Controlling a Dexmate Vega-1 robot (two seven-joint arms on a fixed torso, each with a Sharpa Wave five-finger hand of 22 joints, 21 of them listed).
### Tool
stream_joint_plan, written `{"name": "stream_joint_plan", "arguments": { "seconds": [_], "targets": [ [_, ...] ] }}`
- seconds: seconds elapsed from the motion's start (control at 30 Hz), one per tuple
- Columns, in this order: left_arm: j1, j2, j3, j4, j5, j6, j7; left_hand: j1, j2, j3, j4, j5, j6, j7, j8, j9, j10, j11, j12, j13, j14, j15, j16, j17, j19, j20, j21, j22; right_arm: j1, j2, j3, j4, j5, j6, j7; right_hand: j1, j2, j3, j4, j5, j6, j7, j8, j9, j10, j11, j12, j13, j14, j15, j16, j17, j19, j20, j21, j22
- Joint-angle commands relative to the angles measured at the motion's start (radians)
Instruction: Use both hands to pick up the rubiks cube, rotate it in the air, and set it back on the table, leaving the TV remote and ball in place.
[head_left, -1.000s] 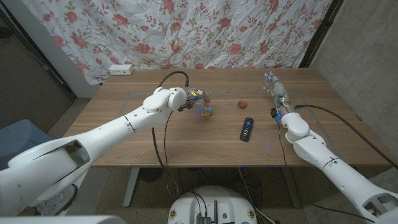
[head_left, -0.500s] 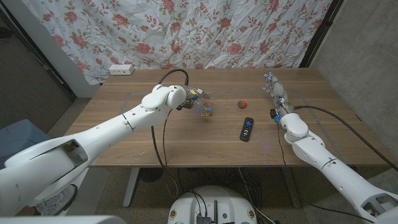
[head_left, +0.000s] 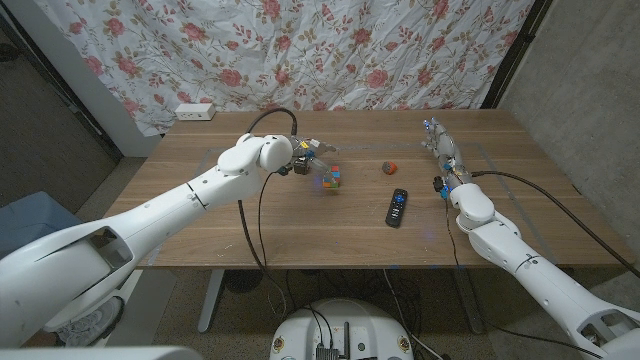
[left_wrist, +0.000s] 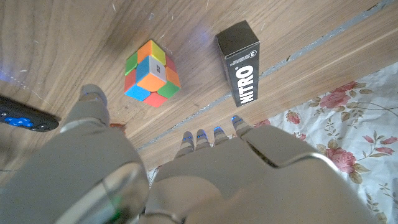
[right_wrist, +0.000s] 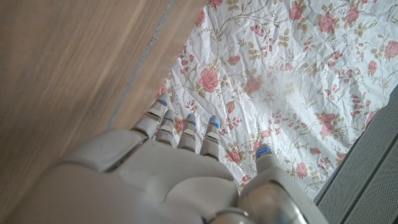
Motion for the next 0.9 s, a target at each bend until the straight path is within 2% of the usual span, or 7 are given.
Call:
{"name": "stream_joint_plan", "arguments": {
  "seconds": [0.03,0.3,0.4,0.63,0.7,0.77,0.9],
  "targets": [
    [0.078,0.030,-0.099,-0.019,-0.120,-0.038,0.137,-0.022,0.006,-0.004,0.005,-0.004,-0.032,0.005,-0.005,-0.001,-0.029,0.005,-0.002,0.001,-0.105,0.009,0.002,0.002,-0.167,-0.007,0.002,0.002,0.017,-0.003,-0.009,0.038,-0.003,0.040,0.040,-0.003,0.016,-0.007,0.004,0.002,-0.014,0.002,-0.002,0.001,-0.019,-0.005,-0.005,0.002,-0.024,-0.001,-0.007,-0.001,-0.012,-0.001,-0.003,0.003],
    [0.139,0.032,-0.156,-0.018,-0.203,-0.053,0.256,-0.056,0.013,-0.011,0.015,-0.007,-0.031,0.002,0.004,-0.002,-0.021,0.000,0.009,0.000,-0.090,0.001,0.013,0.002,-0.149,-0.029,0.013,0.002,0.037,-0.006,-0.018,0.065,-0.007,0.055,0.071,-0.001,0.009,-0.008,0.001,0.003,-0.026,0.005,-0.002,0.001,-0.024,-0.018,-0.004,0.001,-0.025,-0.040,-0.011,-0.008,-0.010,-0.035,0.000,0.002],
    [0.170,0.023,-0.190,-0.002,-0.266,-0.075,0.319,-0.064,0.019,-0.011,0.018,-0.007,-0.032,0.002,0.005,-0.002,-0.014,-0.002,0.013,0.000,-0.083,0.000,0.016,0.002,-0.144,-0.034,0.015,0.002,0.048,0.004,-0.019,0.092,0.007,0.078,0.094,-0.005,0.010,-0.009,0.004,0.003,-0.032,0.014,-0.003,0.001,-0.022,-0.024,-0.003,0.000,-0.022,-0.053,-0.010,-0.009,-0.009,-0.045,0.000,0.002],
    [0.194,0.014,-0.229,0.046,-0.371,-0.137,0.401,-0.078,0.037,-0.008,0.024,-0.005,-0.010,0.007,0.014,-0.002,-0.007,-0.002,0.016,-0.001,-0.074,-0.002,0.018,0.002,-0.138,-0.040,0.017,0.002,0.077,0.030,-0.023,0.157,0.030,0.129,0.134,-0.012,0.009,-0.013,0.012,0.004,-0.066,0.047,-0.010,0.000,-0.017,-0.025,-0.002,-0.002,-0.011,-0.068,-0.008,-0.013,-0.013,-0.058,-0.001,0.001],
    [0.200,0.012,-0.239,0.061,-0.402,-0.152,0.419,-0.082,0.045,-0.006,0.026,-0.004,-0.005,0.012,0.015,-0.002,-0.004,-0.002,0.017,-0.001,-0.069,-0.004,0.019,0.001,-0.133,-0.045,0.019,0.002,0.082,0.041,-0.022,0.170,0.031,0.139,0.127,-0.016,0.010,-0.014,0.016,0.005,-0.075,0.054,-0.010,0.000,-0.007,-0.025,0.002,-0.003,-0.001,-0.078,-0.005,-0.014,-0.012,-0.065,-0.001,0.001],
    [0.217,0.003,-0.262,0.084,-0.455,-0.184,0.448,-0.091,0.058,-0.004,0.029,-0.003,-0.001,0.015,0.016,-0.002,0.009,-0.007,0.021,-0.001,-0.053,0.002,0.023,0.001,-0.115,-0.063,0.024,0.001,0.088,0.057,-0.020,0.192,0.037,0.164,0.127,-0.021,0.011,-0.017,0.023,0.006,-0.084,0.064,-0.010,0.000,0.004,-0.024,0.005,-0.004,0.006,-0.085,-0.003,-0.016,-0.009,-0.075,0.000,0.000],
    [0.235,0.003,-0.285,0.118,-0.513,-0.238,0.489,-0.100,0.071,0.000,0.029,-0.002,0.015,0.021,0.019,-0.003,0.029,-0.010,0.027,-0.002,-0.034,0.004,0.026,0.000,-0.096,-0.073,0.027,0.000,0.097,0.078,-0.018,0.221,0.055,0.186,0.136,-0.024,0.013,-0.019,0.030,0.008,-0.098,0.075,-0.011,0.000,0.008,-0.026,0.005,-0.004,0.013,-0.087,-0.002,-0.018,-0.006,-0.083,0.001,0.000]
  ]
}}
